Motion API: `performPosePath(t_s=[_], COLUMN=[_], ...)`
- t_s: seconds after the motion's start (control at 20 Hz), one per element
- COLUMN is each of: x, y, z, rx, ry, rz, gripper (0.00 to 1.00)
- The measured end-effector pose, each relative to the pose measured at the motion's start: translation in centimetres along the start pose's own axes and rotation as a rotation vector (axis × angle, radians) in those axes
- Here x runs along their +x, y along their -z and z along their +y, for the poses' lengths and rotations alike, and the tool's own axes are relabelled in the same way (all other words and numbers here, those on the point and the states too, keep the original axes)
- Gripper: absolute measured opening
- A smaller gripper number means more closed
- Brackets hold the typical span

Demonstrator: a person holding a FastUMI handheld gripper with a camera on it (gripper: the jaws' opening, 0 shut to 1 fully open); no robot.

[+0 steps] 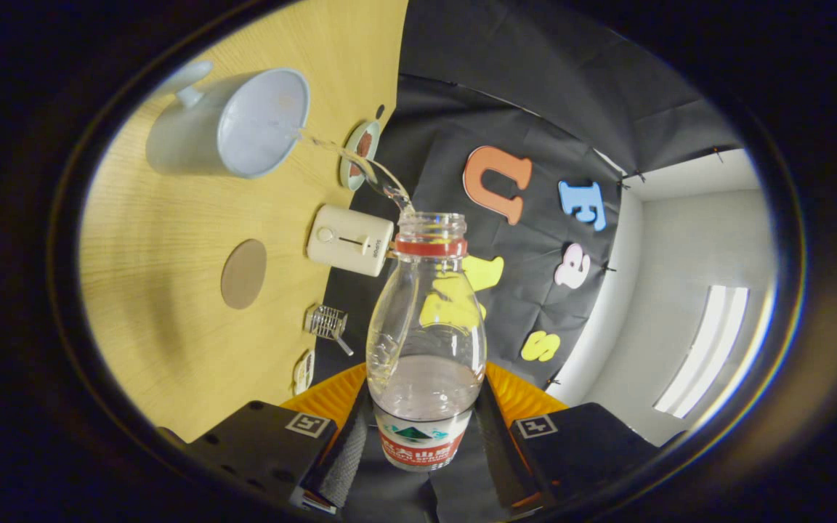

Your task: Take the bottle from table, then pour the juice into the cup, finally place the bottle on the coaster

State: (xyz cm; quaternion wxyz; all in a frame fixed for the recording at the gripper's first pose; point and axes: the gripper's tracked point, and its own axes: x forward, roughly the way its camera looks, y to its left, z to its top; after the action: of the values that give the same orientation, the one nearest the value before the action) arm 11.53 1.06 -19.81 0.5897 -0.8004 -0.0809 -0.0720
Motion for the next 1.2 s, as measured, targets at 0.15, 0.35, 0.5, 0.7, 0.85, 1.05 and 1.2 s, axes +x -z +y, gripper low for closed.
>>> performPosePath(t_s=[0.15, 0.35, 0.5, 0.7, 0.85, 1.05, 1.2], x=[0.1, 0.2, 0.2, 0.3, 0.4, 0.5, 0.6], y=[0.2, 0.2, 0.0, -0.1, -0.1, 0.0, 0.1], z=[0.0, -0.1, -0.4, -0.4, -0.6, -1.3, -2.4], rx=[-0.013, -0.026, -0.045, -0.058, -0.071, -0.078, -0.089], ry=[0.001, 0.003, 0.011, 0.015, 0.025, 0.040, 0.056], rz=[0.003, 0.006, -0.002, -0.008, -0.008, -0.006, -0.007], gripper=[0.78, 0.78, 0.78, 0.78, 0.78, 0.78, 0.78])
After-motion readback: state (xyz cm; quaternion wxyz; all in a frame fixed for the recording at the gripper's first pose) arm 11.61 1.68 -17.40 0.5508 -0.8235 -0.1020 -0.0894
